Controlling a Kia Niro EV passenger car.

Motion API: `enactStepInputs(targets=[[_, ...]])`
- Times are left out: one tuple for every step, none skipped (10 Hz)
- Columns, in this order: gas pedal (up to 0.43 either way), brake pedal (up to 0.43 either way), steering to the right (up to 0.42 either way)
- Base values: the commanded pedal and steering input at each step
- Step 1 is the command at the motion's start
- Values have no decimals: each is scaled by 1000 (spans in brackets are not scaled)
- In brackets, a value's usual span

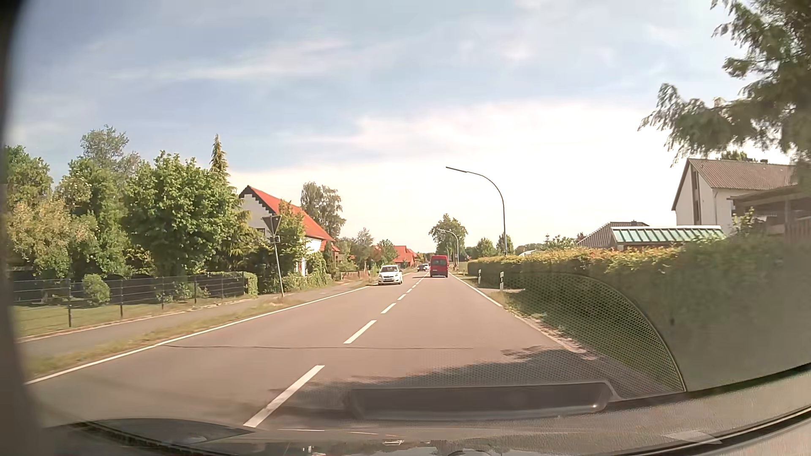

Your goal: Follow the waypoints while adhering to traffic rules and regulations

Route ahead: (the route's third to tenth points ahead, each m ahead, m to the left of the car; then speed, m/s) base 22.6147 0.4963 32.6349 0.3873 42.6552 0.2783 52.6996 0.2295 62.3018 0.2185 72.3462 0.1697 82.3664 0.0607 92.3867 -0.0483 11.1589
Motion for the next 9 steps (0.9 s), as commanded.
enactStepInputs(targets=[[228, 0, 0], [228, 0, 0], [228, 0, 0], [228, 0, 0], [228, 0, 1], [228, 0, 1], [228, 0, 2], [228, 0, 2], [228, 0, 2]])
